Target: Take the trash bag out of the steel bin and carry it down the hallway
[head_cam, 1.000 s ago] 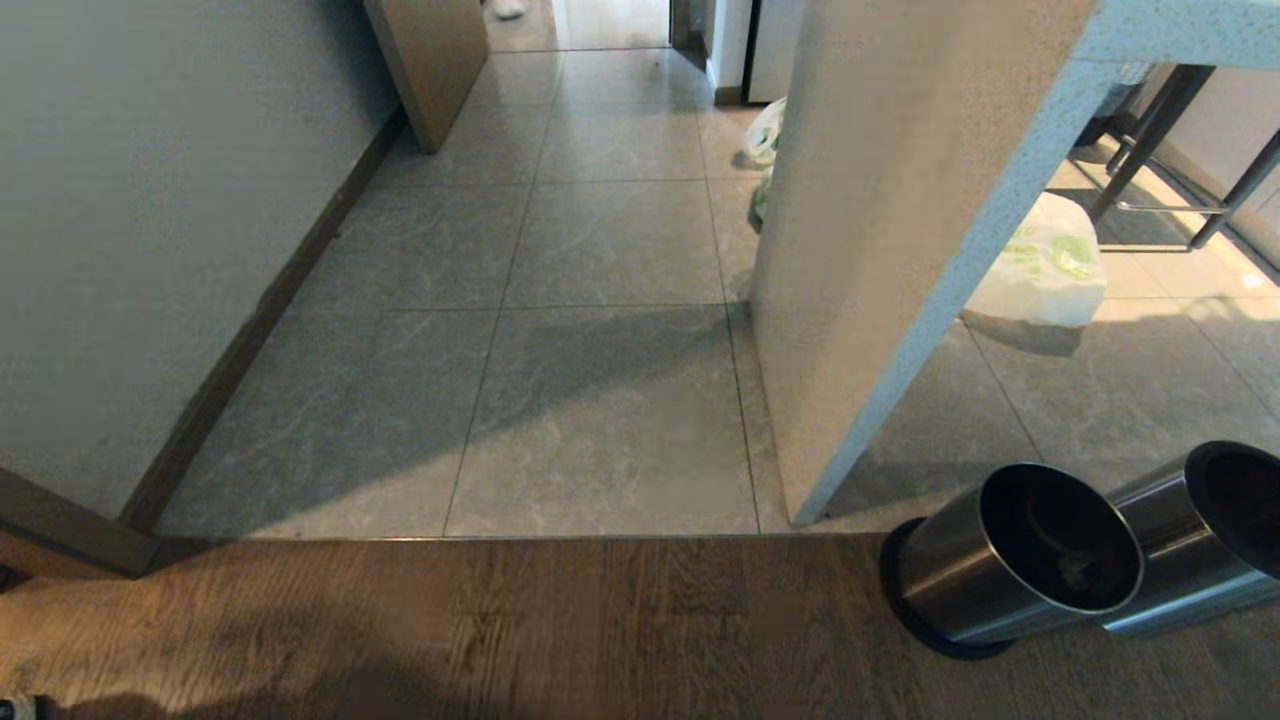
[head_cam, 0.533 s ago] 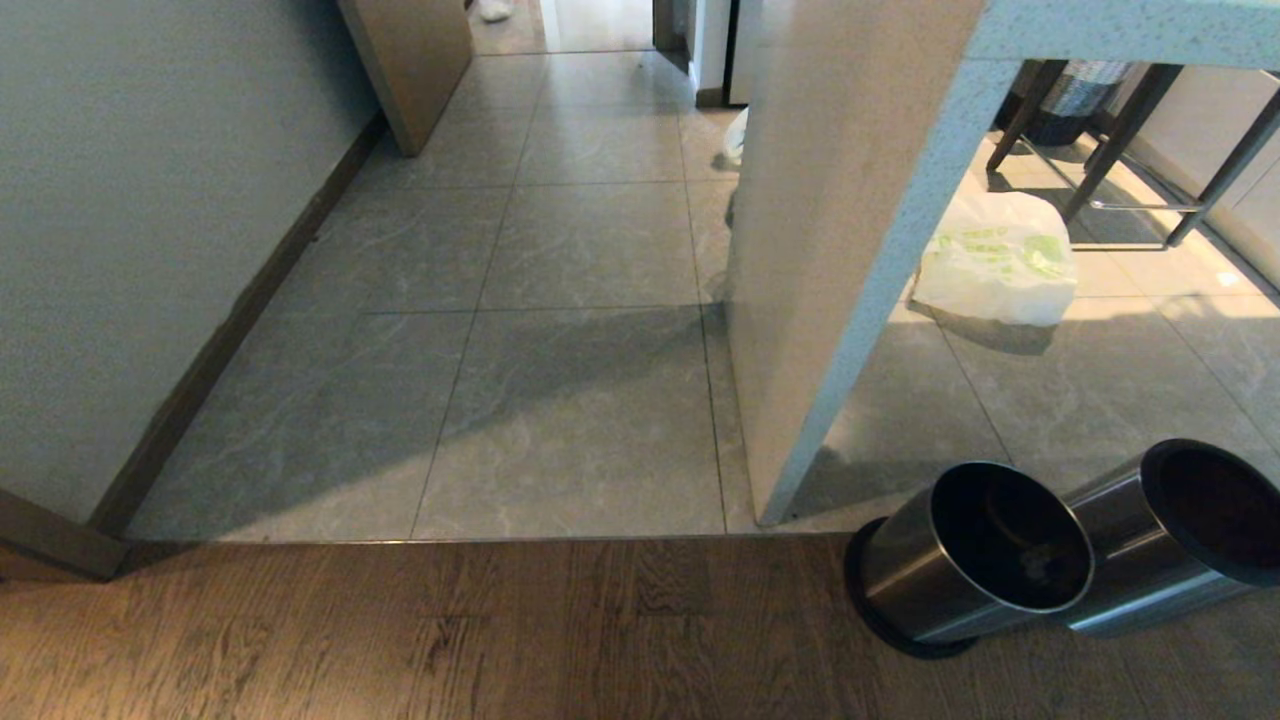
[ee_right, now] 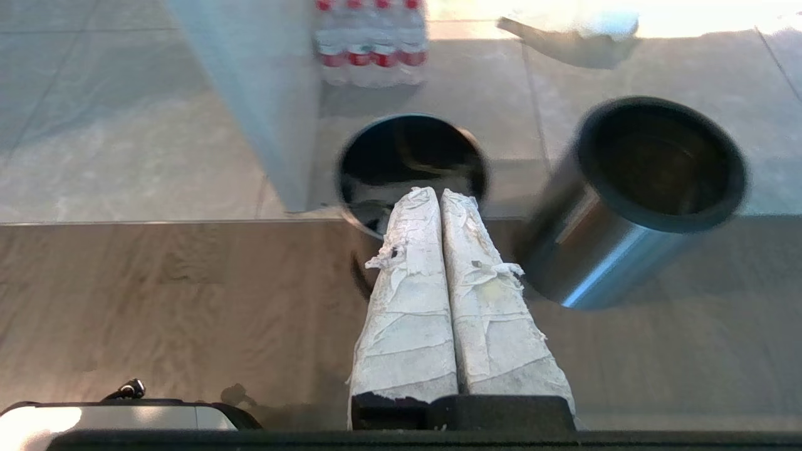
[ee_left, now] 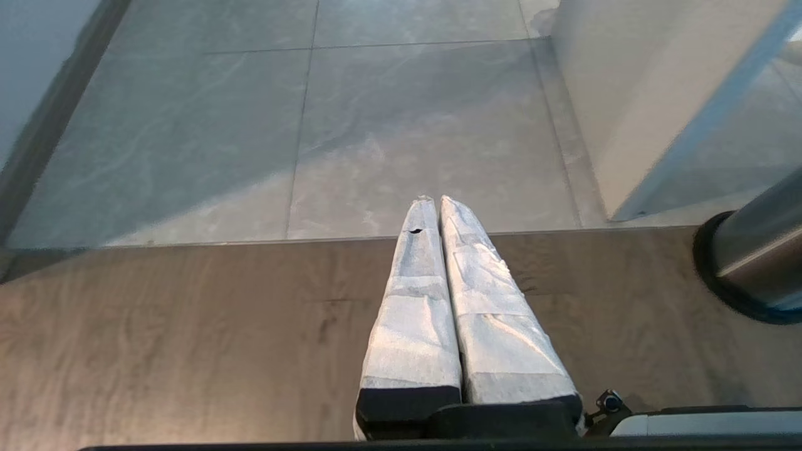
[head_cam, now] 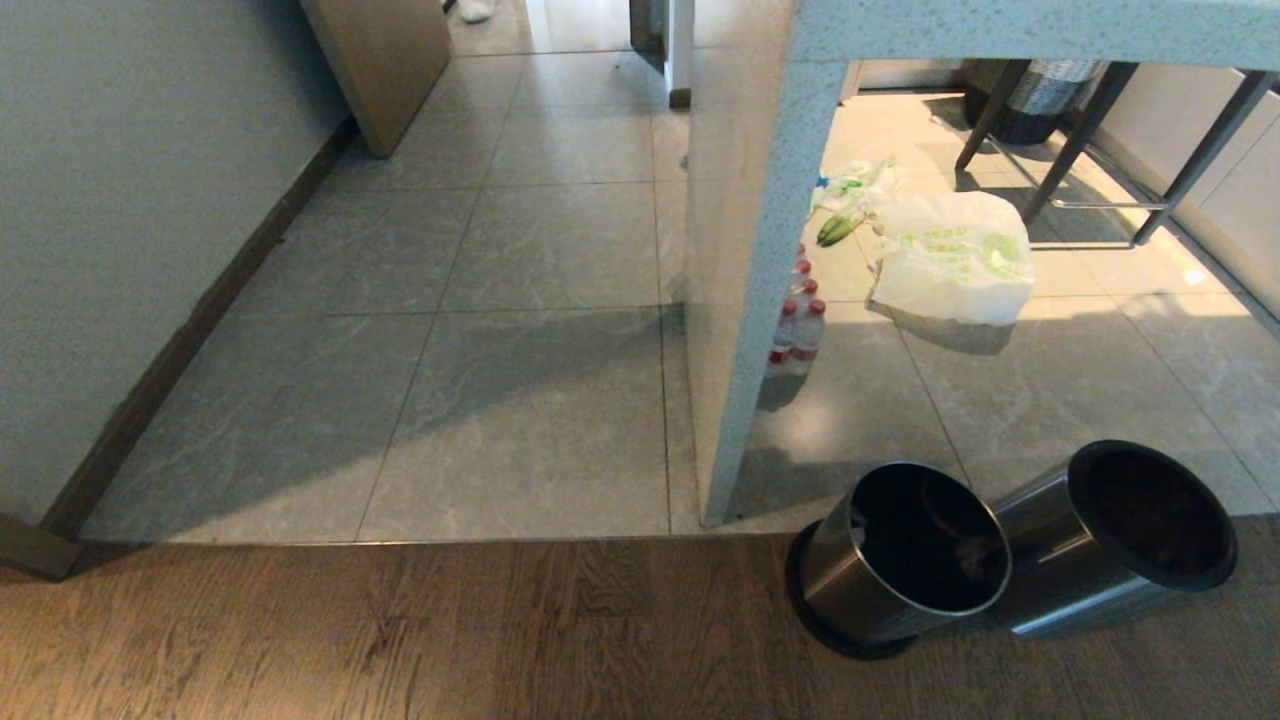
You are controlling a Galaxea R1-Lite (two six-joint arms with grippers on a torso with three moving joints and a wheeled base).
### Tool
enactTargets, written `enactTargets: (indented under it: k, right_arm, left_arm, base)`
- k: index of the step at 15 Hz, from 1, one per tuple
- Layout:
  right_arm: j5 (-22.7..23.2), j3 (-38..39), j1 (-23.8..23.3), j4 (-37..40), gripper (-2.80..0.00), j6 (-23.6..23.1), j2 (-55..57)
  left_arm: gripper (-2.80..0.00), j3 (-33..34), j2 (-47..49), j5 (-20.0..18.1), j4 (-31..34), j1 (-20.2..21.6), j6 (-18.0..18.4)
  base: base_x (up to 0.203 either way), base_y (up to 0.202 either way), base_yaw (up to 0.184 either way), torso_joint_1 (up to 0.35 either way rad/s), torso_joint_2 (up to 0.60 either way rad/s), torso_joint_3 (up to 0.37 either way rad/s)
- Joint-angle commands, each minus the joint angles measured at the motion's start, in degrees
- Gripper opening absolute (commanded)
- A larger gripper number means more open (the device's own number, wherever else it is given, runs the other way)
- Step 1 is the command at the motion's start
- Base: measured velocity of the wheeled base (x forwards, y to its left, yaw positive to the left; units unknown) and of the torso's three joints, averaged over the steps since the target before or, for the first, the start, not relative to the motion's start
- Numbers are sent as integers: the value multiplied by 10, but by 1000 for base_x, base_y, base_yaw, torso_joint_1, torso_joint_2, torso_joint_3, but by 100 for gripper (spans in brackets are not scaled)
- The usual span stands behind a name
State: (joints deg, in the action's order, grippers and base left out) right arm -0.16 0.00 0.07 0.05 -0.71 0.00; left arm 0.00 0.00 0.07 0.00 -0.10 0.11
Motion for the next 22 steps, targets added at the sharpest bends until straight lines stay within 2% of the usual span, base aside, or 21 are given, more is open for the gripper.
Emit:
enactTargets:
  k: [1,8,22]
  right_arm:
    - [0,0,0,0,-280,0,0]
    - [0,0,0,0,-280,0,0]
    - [0,0,0,0,-280,0,0]
  left_arm:
    - [-280,0,0,0,0,0,0]
    - [-280,0,0,0,0,0,0]
    - [-280,0,0,0,0,0,-1]
  base:
    - [0,-193,0,2,2,0]
    - [0,-167,-1,1,3,3]
    - [0,0,0,0,0,0]
